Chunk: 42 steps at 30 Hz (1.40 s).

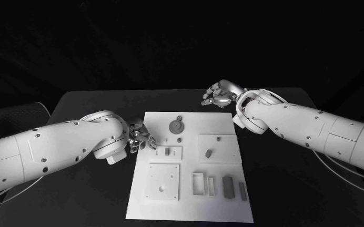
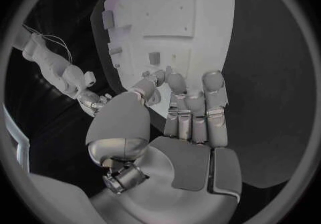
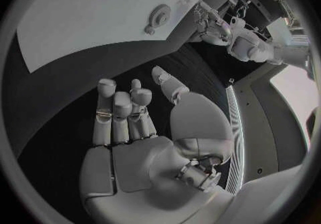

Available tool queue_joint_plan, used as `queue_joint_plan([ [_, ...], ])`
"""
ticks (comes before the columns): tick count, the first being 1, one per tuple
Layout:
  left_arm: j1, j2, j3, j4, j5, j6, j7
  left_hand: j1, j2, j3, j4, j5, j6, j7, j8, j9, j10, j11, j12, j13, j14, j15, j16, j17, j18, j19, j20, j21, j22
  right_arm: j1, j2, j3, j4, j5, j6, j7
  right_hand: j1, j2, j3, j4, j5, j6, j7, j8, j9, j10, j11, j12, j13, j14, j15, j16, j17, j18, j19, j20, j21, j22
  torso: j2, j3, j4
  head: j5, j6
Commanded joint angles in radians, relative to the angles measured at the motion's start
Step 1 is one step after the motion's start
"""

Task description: Assemble the parts on the task board

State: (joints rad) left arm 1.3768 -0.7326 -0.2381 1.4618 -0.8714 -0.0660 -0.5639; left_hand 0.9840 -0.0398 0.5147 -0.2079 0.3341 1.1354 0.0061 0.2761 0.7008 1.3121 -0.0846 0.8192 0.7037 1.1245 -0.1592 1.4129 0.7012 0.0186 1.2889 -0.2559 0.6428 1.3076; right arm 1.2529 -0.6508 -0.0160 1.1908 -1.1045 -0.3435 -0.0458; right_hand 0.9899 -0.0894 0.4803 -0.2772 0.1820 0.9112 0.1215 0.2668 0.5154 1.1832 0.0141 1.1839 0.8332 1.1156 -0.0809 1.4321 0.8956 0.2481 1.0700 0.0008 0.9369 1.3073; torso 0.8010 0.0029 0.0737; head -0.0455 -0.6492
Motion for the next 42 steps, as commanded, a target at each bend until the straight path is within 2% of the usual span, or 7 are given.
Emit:
queue_joint_plan([
  [1, -0.005, -0.002, 0.000, 0.010, -0.013, -0.022, -0.007, 0.001, 0.005, 0.028, -0.029, 0.045, 0.037, 0.010, 0.090, 0.074, 0.017, -0.008, 0.003, 0.002, 0.025, -0.031, 0.004, 0.002, 0.019, 0.010, -0.018, 0.006, 0.023, -0.001, 0.000, 0.000, 0.000, -0.002, 0.012, 0.006, -0.011, -0.001, -0.001, 0.005, 0.007, -0.001, 0.008, -0.004, 0.002, -0.008, 0.002, -0.002, -0.002, 0.002, -0.008, -0.003, -0.002, 0.014, 0.000, -0.001, -0.006, 0.001, 0.001, 0.0008, -0.0001, 0.001, -0.003],
  [14, -0.020, 0.015, 0.000, 0.008, -0.091, -0.007, -0.018, -0.003, 0.002, 0.028, -0.026, 0.045, 0.042, 0.007, 0.094, 0.076, 0.022, -0.010, 0.008, 0.004, 0.028, -0.033, 0.008, 0.006, 0.020, 0.013, -0.019, 0.010, 0.023, -0.003, 0.000, 0.000, 0.000, -0.002, 0.013, 0.006, -0.012, -0.001, -0.001, 0.005, 0.007, -0.002, 0.008, -0.004, 0.002, -0.008, 0.002, -0.002, -0.002, 0.002, -0.008, -0.003, -0.002, 0.014, 0.000, -0.001, -0.006, 0.001, 0.002, 0.0017, -0.0017, 0.005, -0.010],
  [42, -0.027, 0.038, 0.000, -0.007, -0.123, 0.026, -0.034, -0.010, 0.002, 0.028, -0.017, 0.040, 0.044, 0.006, 0.096, 0.077, 0.024, -0.011, 0.011, 0.005, 0.030, -0.036, 0.010, 0.010, 0.020, 0.014, -0.020, 0.015, 0.022, -0.003, -0.001, 0.000, 0.002, -0.002, 0.013, 0.006, -0.012, -0.002, -0.001, 0.005, 0.007, -0.002, 0.008, -0.005, 0.002, -0.008, 0.002, -0.002, -0.002, 0.002, -0.007, -0.003, -0.002, 0.014, 0.000, -0.001, -0.007, 0.001, 0.002, 0.0020, -0.0014, 0.000, -0.020],
])
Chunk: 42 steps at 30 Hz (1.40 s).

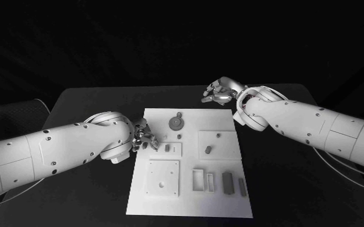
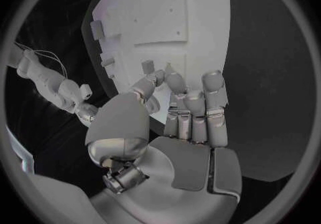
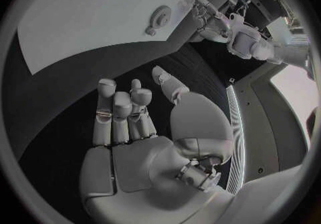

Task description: Assemble the parts on the task board

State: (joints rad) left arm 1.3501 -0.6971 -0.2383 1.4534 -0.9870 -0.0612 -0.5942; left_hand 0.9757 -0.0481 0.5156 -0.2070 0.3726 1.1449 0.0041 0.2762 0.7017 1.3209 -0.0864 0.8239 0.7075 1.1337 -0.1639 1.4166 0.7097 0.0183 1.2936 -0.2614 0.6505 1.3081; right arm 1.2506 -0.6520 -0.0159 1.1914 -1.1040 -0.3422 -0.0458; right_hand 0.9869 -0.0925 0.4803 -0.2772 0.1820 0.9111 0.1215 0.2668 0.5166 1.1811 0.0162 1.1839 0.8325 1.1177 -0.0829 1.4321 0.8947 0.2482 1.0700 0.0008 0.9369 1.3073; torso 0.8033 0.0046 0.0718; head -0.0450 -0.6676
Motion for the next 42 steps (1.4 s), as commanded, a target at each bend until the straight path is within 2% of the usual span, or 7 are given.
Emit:
queue_joint_plan([
  [1, 0.000, 0.003, 0.001, 0.001, -0.008, 0.022, -0.004, -0.002, 0.010, 0.027, -0.018, 0.002, 0.035, 0.008, 0.096, 0.076, 0.015, -0.010, 0.006, 0.002, 0.021, -0.031, 0.006, 0.002, 0.020, 0.010, -0.014, 0.007, 0.022, -0.001, 0.000, 0.000, 0.002, -0.002, 0.012, 0.006, -0.009, 0.001, -0.001, 0.005, 0.007, -0.002, 0.008, -0.005, 0.001, -0.006, 0.000, -0.002, -0.001, 0.000, -0.005, -0.003, -0.001, 0.014, 0.000, -0.001, -0.007, 0.001, 0.000, 0.0002, 0.0005, 0.000, -0.002],
  [12, 0.000, 0.005, 0.001, 0.002, -0.010, 0.039, -0.008, -0.005, 0.009, 0.026, -0.014, 0.001, 0.038, 0.006, 0.099, 0.077, 0.017, -0.012, 0.010, 0.003, 0.025, -0.034, 0.008, 0.003, 0.020, 0.013, -0.015, 0.011, 0.022, -0.001, -0.001, 0.000, 0.003, -0.002, 0.012, 0.006, -0.009, 0.001, 0.000, 0.005, 0.007, -0.002, 0.008, -0.005, 0.001, -0.006, 0.000, -0.002, -0.001, 0.000, -0.005, -0.003, -0.001, 0.014, 0.000, -0.001, -0.007, 0.001, 0.000, 0.0004, 0.0004, 0.000, -0.004],
  [29, -0.006, 0.017, 0.001, -0.010, -0.022, 0.021, -0.009, -0.008, 0.010, 0.026, -0.009, 0.001, 0.037, 0.004, 0.100, 0.078, 0.019, -0.014, 0.014, 0.005, 0.030, -0.037, 0.008, 0.004, 0.020, 0.018, -0.014, 0.016, 0.022, -0.001, -0.004, 0.000, 0.005, -0.002, 0.012, 0.006, -0.010, 0.001, 0.000, 0.005, 0.007, -0.003, 0.009, -0.005, 0.002, -0.006, 0.000, -0.002, -0.001, 0.000, -0.005, -0.004, -0.001, 0.014, -0.001, -0.001, -0.007, 0.001, 0.000, -0.0004, 0.0005, -0.001, -0.005],
  [42, -0.006, 0.019, 0.001, -0.018, -0.021, 0.057, -0.012, -0.017, 0.000, 0.022, 0.001, -0.008, 0.036, 0.004, 0.101, 0.079, 0.017, -0.014, 0.017, 0.005, 0.032, -0.039, 0.007, 0.004, 0.020, 0.018, -0.014, 0.019, 0.021, -0.001, -0.004, 0.000, 0.007, -0.002, 0.012, 0.006, -0.012, 0.000, -0.001, 0.005, 0.006, -0.003, 0.009, -0.006, 0.002, -0.006, 0.000, -0.002, -0.001, -0.001, -0.005, -0.004, -0.001, 0.014, -0.001, -0.001, -0.007, 0.001, 0.000, -0.0004, 0.0005, 0.000, -0.010],
])
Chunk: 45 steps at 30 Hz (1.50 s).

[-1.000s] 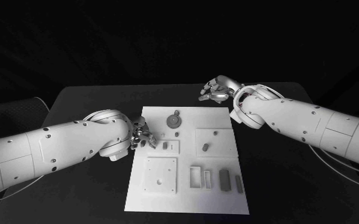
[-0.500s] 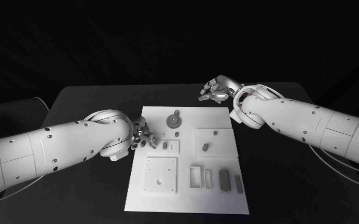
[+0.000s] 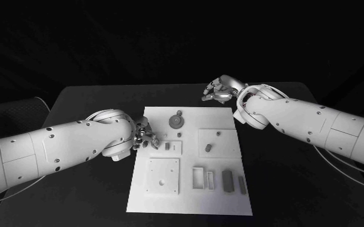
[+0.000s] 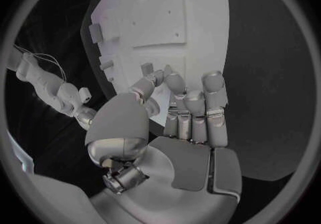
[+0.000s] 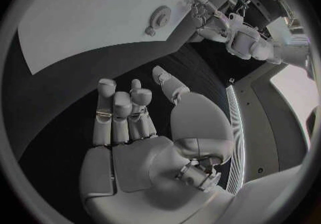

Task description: Assemble the parts on the task board

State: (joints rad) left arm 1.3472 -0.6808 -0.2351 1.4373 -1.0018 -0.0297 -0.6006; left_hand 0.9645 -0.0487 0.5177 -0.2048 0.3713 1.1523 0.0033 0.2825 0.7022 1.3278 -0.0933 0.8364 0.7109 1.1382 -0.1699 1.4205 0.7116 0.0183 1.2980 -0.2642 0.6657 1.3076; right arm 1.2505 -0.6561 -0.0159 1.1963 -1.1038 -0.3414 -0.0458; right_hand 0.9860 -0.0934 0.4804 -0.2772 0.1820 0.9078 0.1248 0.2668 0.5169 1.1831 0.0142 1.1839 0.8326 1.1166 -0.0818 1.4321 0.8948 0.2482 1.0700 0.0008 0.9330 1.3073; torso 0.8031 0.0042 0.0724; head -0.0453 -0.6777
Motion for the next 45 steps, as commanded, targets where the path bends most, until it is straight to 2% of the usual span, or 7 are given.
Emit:
queue_joint_plan([
  [1, -0.004, 0.003, -0.002, -0.002, -0.006, 0.026, -0.006, -0.007, 0.000, 0.020, 0.000, -0.008, 0.028, 0.005, 0.094, 0.078, 0.010, -0.007, 0.004, 0.002, 0.027, -0.033, 0.003, 0.002, 0.020, 0.013, -0.011, 0.003, 0.021, 0.000, 0.000, 0.000, 0.002, -0.002, 0.012, 0.006, -0.011, 0.001, -0.001, 0.005, 0.006, 0.000, 0.005, -0.006, 0.002, -0.008, 0.002, -0.002, -0.002, 0.000, -0.006, -0.004, -0.001, 0.014, -0.001, -0.001, -0.003, 0.001, 0.000, -0.0002, 0.0000, 0.000, 0.000],
  [12, -0.004, 0.003, -0.002, -0.002, -0.006, 0.028, -0.003, -0.015, -0.014, 0.016, 0.011, -0.015, 0.028, 0.004, 0.096, 0.079, 0.009, -0.008, 0.007, 0.002, 0.028, -0.033, 0.003, 0.002, 0.020, 0.013, -0.011, 0.005, 0.021, 0.000, 0.000, 0.000, 0.002, -0.002, 0.012, 0.006, -0.011, 0.001, -0.001, 0.006, 0.006, 0.000, 0.006, -0.006, 0.002, -0.009, 0.002, -0.002, -0.002, 0.000, -0.006, -0.004, -0.002, 0.014, -0.001, -0.001, -0.003, 0.001, 0.000, 0.0000, 0.0000, 0.000, 0.000],
  [25, -0.004, 0.004, -0.002, -0.003, -0.006, 0.029, -0.002, -0.050, -0.046, 0.000, 0.037, -0.020, 0.028, 0.003, 0.098, 0.079, 0.007, -0.008, 0.011, 0.002, 0.028, -0.034, 0.003, 0.004, 0.021, 0.010, -0.011, 0.008, 0.020, 0.000, -0.001, 0.000, 0.003, -0.002, 0.012, 0.005, -0.012, 0.001, 0.000, 0.006, 0.006, -0.001, 0.006, -0.007, 0.002, -0.009, 0.002, -0.002, -0.002, 0.000, -0.006, -0.004, -0.002, 0.014, -0.001, -0.001, -0.003, 0.001, 0.000, 0.0000, -0.0001, -0.001, 0.001],
  [45, -0.004, 0.003, -0.002, -0.007, -0.008, 0.024, 0.001, -0.055, -0.052, 0.000, 0.041, -0.025, 0.027, 0.003, 0.098, 0.079, 0.006, -0.009, 0.012, 0.002, 0.028, -0.035, 0.003, 0.004, 0.023, 0.010, -0.012, 0.009, 0.020, 0.000, -0.002, 0.000, 0.003, -0.002, 0.013, 0.006, -0.012, 0.001, 0.000, 0.006, 0.006, -0.001, 0.006, -0.007, 0.003, -0.009, 0.002, -0.002, -0.002, 0.000, -0.006, -0.004, -0.002, 0.014, -0.001, -0.001, -0.004, 0.001, 0.000, -0.0003, -0.0002, -0.001, 0.001],
])
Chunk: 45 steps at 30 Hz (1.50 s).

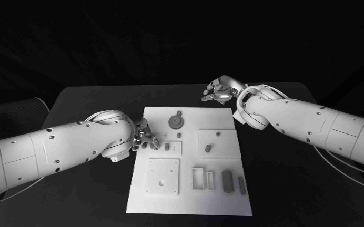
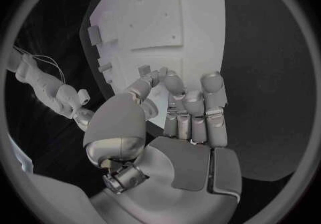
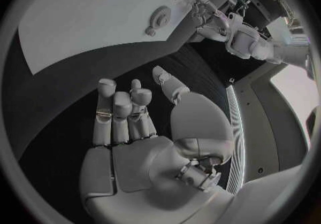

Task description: Assemble the parts on the task board

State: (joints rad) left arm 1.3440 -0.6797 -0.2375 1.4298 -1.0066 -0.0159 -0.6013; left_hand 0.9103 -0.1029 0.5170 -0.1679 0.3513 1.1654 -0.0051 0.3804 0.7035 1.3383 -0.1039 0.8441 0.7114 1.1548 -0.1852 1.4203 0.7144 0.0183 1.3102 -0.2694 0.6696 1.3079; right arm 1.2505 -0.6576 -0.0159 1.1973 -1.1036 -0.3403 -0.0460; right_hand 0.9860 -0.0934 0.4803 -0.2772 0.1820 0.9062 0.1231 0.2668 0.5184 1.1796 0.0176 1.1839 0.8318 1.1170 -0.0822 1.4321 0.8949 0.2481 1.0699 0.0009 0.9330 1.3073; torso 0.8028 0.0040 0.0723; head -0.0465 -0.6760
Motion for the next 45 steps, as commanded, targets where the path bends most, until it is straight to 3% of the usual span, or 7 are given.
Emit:
queue_joint_plan([
  [1, 0.000, 0.002, 0.000, 0.000, -0.003, 0.010, 0.002, 0.004, 0.005, 0.003, 0.001, -0.005, 0.015, 0.011, 0.001, 0.078, -0.004, 0.001, 0.005, 0.001, 0.012, -0.020, 0.003, 0.002, 0.023, -0.002, -0.007, 0.005, 0.020, 0.000, 0.000, 0.000, 0.001, -0.002, 0.011, 0.006, -0.012, 0.001, 0.000, 0.006, 0.006, 0.001, 0.007, -0.007, 0.001, -0.005, -0.001, -0.002, -0.001, 0.000, -0.006, -0.004, -0.002, 0.014, -0.001, -0.001, -0.004, 0.001, 0.000, -0.0002, -0.0001, 0.000, -0.001],
  [27, 0.000, 0.004, 0.000, 0.000, -0.039, 0.030, 0.009, 0.047, 0.020, 0.012, -0.045, -0.001, 0.016, 0.009, 0.006, 0.081, -0.003, 0.000, 0.014, 0.002, 0.014, -0.021, 0.008, 0.006, 0.024, -0.003, -0.005, 0.012, 0.020, 0.000, 0.000, 0.000, 0.004, -0.002, 0.011, 0.006, -0.012, 0.001, 0.000, 0.006, 0.006, 0.001, 0.007, -0.007, 0.002, -0.005, -0.001, -0.002, -0.001, 0.000, -0.006, -0.004, -0.002, 0.014, -0.001, -0.001, -0.004, 0.001, 0.000, 0.0010, -0.0004, 0.000, -0.001],
  [36, 0.000, 0.008, 0.000, 0.002, -0.056, 0.023, 0.014, 0.044, 0.018, 0.009, -0.046, -0.003, 0.015, 0.010, 0.006, 0.081, -0.004, 0.000, 0.014, 0.001, 0.013, -0.020, 0.008, 0.007, 0.023, -0.003, -0.004, 0.012, 0.020, 0.000, 0.000, 0.000, 0.004, -0.002, 0.011, 0.006, -0.013, 0.001, 0.000, 0.007, 0.006, 0.001, 0.007, -0.007, 0.002, -0.005, -0.001, -0.002, -0.001, 0.000, -0.006, -0.003, -0.002, 0.014, -0.001, -0.001, -0.004, 0.001, 0.000, 0.0007, -0.0001, -0.001, -0.001],
  [45, 0.000, 0.010, 0.000, -0.001, -0.051, 0.020, 0.018, -0.003, 0.010, -0.028, -0.027, -0.010, 0.012, 0.010, 0.006, 0.080, -0.003, 0.001, 0.020, 0.001, 0.014, -0.020, 0.011, 0.009, 0.023, -0.001, -0.004, 0.015, 0.020, 0.000, 0.000, 0.000, 0.004, -0.002, 0.011, 0.006, -0.013, 0.000, 0.000, 0.007, 0.006, 0.001, 0.007, -0.007, 0.002, -0.005, -0.001, -0.002, -0.001, 0.000, -0.005, -0.003, -0.002, 0.014, -0.001, -0.001, -0.004, 0.001, 0.000, 0.0005, -0.0002, -0.003, -0.001],
])
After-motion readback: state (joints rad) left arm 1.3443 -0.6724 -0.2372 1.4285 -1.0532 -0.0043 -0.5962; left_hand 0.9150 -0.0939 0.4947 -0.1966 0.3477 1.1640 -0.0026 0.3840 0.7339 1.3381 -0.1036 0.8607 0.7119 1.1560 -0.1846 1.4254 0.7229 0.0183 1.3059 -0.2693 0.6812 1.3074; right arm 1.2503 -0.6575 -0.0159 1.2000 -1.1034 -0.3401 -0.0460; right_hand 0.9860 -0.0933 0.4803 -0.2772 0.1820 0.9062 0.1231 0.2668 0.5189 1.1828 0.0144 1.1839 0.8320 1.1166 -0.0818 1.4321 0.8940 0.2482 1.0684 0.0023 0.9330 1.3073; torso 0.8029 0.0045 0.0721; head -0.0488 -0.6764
